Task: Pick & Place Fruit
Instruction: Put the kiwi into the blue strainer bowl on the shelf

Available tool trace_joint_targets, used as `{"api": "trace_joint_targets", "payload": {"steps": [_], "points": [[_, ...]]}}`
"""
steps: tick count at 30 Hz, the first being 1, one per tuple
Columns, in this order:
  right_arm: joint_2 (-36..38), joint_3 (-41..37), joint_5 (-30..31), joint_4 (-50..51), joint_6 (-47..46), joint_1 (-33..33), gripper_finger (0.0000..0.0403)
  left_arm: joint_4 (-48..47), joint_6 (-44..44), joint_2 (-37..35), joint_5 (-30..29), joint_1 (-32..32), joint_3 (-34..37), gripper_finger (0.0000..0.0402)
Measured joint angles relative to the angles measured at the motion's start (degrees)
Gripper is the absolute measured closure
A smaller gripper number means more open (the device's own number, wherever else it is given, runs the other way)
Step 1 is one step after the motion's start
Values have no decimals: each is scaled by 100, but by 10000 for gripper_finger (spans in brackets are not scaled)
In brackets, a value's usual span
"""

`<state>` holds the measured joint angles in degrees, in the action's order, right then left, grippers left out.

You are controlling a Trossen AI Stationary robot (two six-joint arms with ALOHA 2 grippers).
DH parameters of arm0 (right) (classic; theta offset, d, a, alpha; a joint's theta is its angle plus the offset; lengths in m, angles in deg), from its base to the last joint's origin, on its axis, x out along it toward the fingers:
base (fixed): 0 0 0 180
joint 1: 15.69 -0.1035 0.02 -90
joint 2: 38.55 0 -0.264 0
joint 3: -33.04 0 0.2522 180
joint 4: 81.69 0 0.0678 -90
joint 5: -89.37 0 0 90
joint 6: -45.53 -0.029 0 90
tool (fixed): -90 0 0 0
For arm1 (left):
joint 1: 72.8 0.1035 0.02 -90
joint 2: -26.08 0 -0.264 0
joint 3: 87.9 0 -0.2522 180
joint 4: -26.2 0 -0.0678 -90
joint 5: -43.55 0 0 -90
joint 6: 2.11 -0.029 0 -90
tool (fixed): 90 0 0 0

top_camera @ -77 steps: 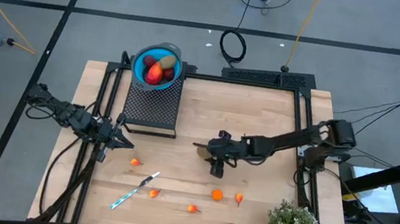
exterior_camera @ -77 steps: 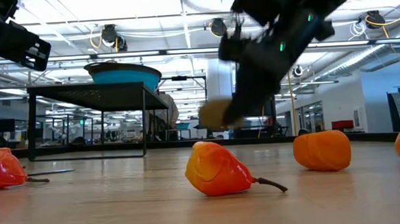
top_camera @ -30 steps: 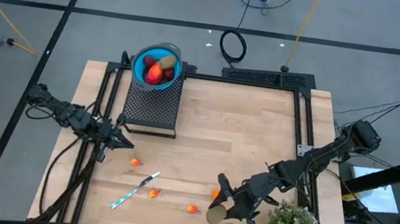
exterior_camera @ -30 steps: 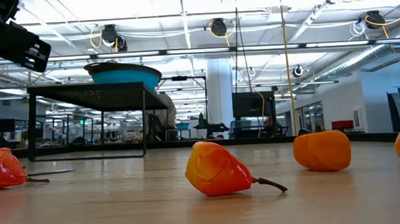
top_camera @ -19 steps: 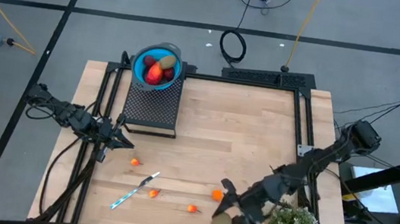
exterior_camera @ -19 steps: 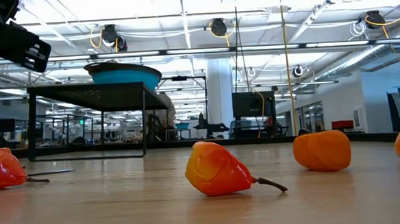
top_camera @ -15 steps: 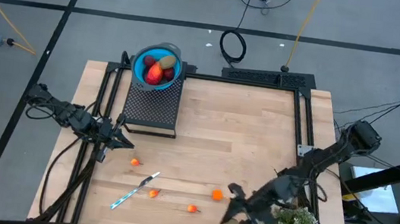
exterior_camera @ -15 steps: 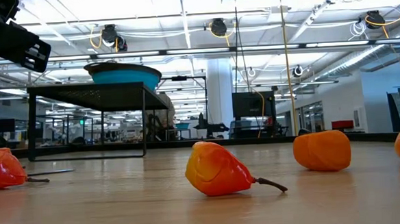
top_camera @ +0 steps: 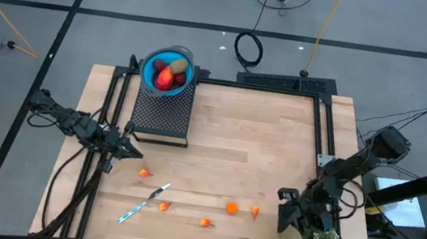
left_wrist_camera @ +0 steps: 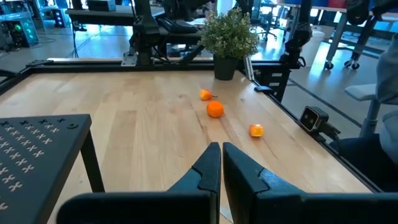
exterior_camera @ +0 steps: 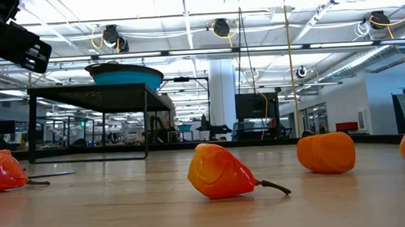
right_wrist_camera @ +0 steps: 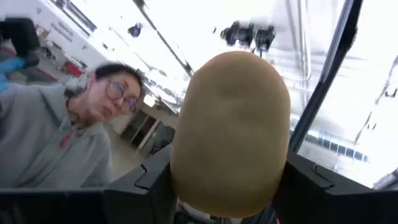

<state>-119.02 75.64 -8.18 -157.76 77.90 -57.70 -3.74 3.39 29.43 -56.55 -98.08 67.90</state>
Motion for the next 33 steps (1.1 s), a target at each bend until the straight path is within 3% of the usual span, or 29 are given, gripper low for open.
{"api": "trace_joint_targets", "payload": {"steps": [15,23,29,33], "points": [[136,-9,229,287,-75,-6,209,13,24,0,-4,2,0,382],[135,-9,3863,1095,-15,134,215,158,28,1,-9,0,0,382],[136,-9,5458,1453,-13,613,215,791,43,0,-193,2,0,382],[135,-9,6167,1669,-17,1023,216,1098,69,0,-578,2,0,382]]}}
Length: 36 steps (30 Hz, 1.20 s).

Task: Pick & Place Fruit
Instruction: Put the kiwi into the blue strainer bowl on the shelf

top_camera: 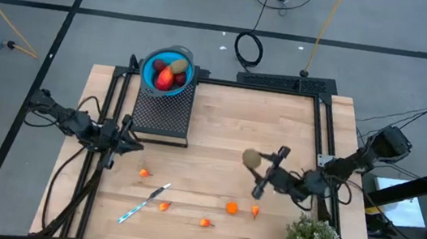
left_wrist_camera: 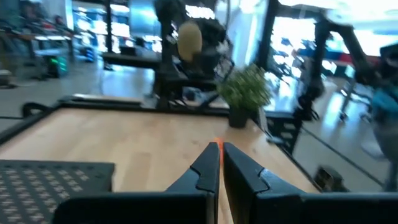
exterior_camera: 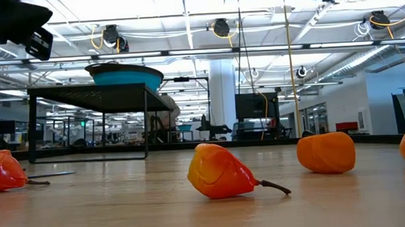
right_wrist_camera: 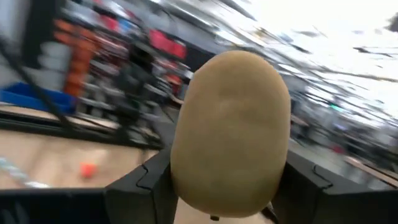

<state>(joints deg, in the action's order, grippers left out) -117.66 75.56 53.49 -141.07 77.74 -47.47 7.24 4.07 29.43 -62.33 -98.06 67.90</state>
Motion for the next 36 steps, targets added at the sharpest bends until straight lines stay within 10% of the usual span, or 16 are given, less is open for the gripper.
{"api": "trace_joint_targets", "payload": {"steps": [16,36], "points": [[-348,22,154,403,-621,1471,215,2509,-60,1884,-1380,28,-2,382],[-1953,1202,127,414,-134,1607,214,4584,-324,5298,-948,725,-937,358]]}}
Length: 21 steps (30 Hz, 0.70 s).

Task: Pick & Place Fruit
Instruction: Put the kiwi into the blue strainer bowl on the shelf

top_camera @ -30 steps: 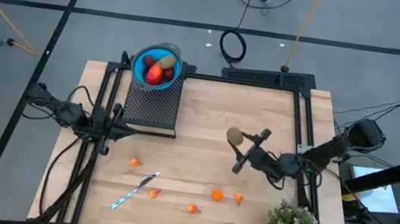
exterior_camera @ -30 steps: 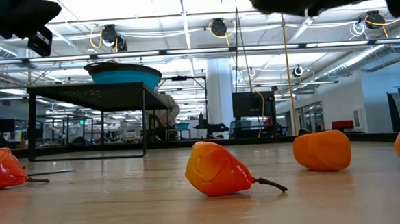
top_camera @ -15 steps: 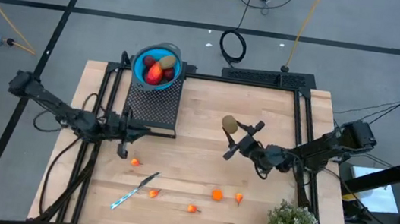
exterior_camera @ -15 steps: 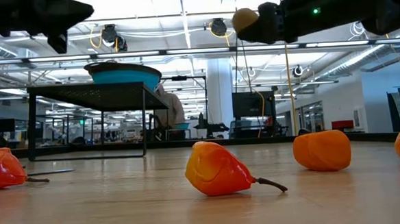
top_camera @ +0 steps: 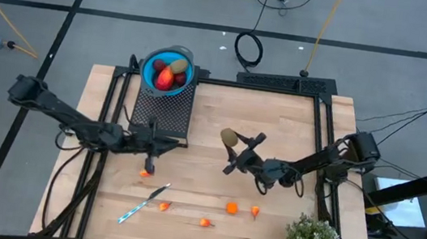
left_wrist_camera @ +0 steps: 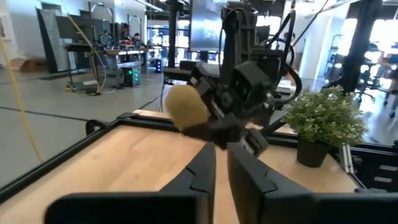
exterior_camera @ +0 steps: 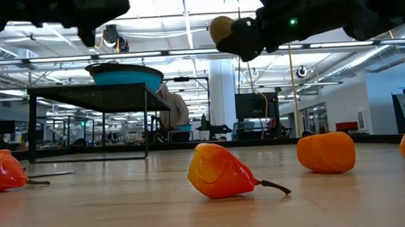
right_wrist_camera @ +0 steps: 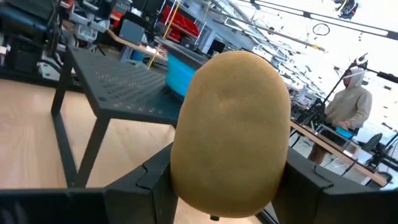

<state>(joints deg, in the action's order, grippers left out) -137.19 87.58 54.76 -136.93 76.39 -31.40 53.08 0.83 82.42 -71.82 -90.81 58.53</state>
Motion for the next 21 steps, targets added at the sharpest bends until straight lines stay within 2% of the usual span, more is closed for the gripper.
{"api": "trace_joint_targets", "payload": {"steps": [6,14,17,21], "points": [[-433,422,-9,-17,188,-11,213,-16,-127,603,337,203,-436,285],[-637,780,-160,4,489,-130,214,-22,45,1229,583,444,-832,179],[-631,864,-425,31,453,-158,213,-28,37,1515,745,523,-1056,152],[-633,901,-455,66,489,-166,216,-275,33,1909,745,600,-1447,129]]}}
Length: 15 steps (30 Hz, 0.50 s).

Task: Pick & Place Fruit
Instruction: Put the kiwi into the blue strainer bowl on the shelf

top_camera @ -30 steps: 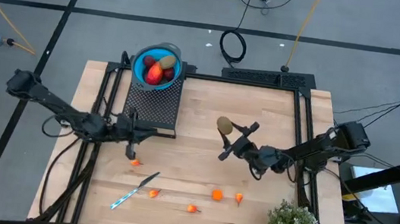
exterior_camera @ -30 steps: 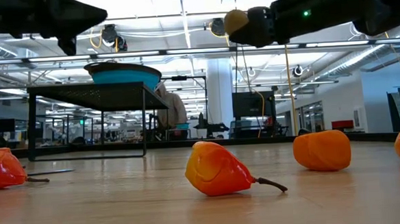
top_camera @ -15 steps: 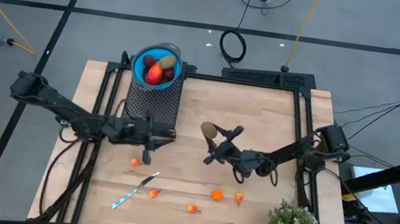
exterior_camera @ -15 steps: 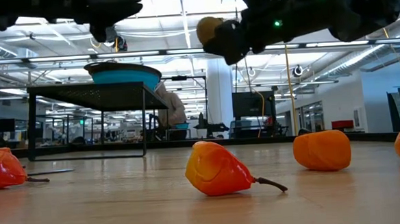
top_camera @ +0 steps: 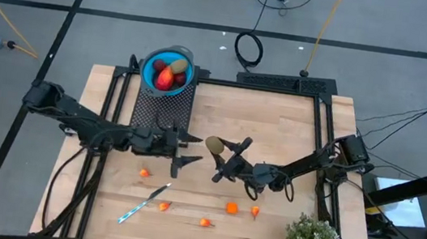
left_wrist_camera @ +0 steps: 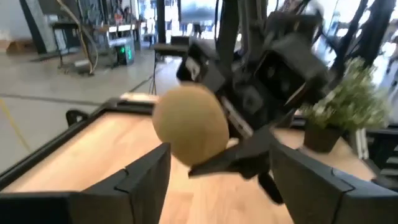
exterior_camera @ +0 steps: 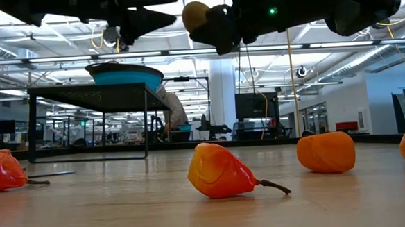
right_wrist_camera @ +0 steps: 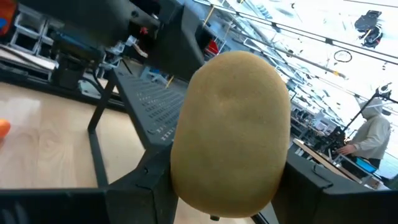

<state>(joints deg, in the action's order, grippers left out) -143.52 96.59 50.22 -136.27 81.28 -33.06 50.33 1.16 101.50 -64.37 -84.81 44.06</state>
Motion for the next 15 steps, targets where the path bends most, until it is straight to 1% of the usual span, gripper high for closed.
{"api": "trace_joint_targets", "payload": {"steps": [3,6,13,15], "points": [[2,8,20,2,-8,-2,216,-249,-6,229,-13,85,-285,118],[2,6,134,-17,-11,-36,214,-300,0,325,-16,170,-418,113],[2,8,90,4,7,-96,216,-293,55,342,13,314,-577,112],[2,6,48,17,-40,-89,214,-281,55,340,99,312,-623,112]]}}
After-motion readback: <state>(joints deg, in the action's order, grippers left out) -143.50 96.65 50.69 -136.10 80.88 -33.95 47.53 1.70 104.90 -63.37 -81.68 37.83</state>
